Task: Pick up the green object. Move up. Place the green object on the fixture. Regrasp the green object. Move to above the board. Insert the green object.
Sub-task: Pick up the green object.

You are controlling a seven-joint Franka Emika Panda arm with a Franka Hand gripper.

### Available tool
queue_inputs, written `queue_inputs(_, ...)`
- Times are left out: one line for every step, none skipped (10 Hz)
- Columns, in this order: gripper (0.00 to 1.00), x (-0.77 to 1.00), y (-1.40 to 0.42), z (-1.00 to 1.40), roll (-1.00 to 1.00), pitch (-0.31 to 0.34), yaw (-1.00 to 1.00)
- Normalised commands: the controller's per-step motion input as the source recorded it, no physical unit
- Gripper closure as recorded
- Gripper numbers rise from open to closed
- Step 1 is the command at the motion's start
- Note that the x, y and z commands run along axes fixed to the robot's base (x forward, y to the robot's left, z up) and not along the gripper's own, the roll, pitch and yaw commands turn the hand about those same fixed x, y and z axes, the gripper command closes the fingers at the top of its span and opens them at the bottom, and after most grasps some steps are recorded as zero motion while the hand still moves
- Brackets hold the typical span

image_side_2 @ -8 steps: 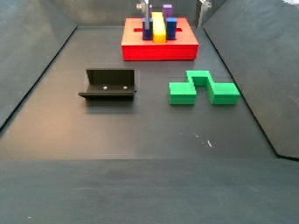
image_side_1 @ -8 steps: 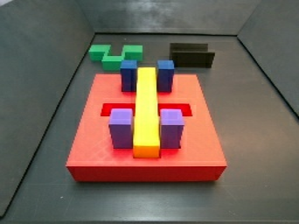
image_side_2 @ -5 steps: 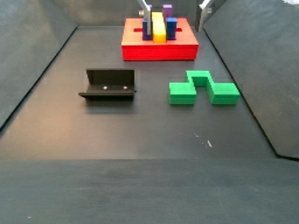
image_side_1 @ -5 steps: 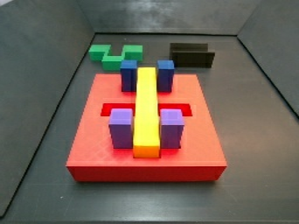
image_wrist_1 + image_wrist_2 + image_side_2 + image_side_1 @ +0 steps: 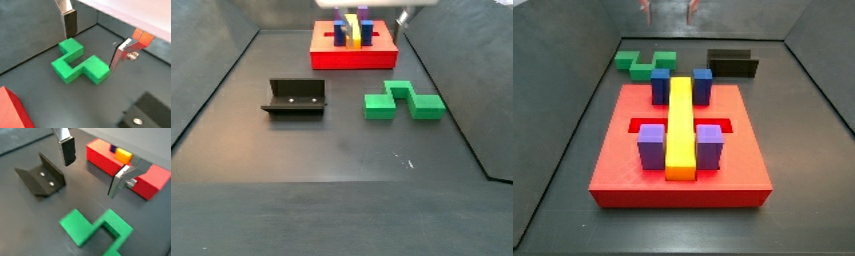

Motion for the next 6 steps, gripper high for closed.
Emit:
queue_inputs(0.00,-0.39,-0.06,-0.50,0.09,-0.099,0.01)
queue_inputs(0.00,-0.30,0.00,-0.48,0.09,-0.093,0.00)
queue_inputs(0.00,-0.23,-0.01,-0.58,0.11,-0.107,0.00)
queue_inputs(0.00,-0.24,-0.01,-0.63,0.11,-0.129,0.00)
queue_inputs(0.00,-0.26,0.00,-0.59,0.10,-0.129,0.00)
queue_inputs(0.00,-0.25,0.00,-0.53,0.09,-0.110,0.00)
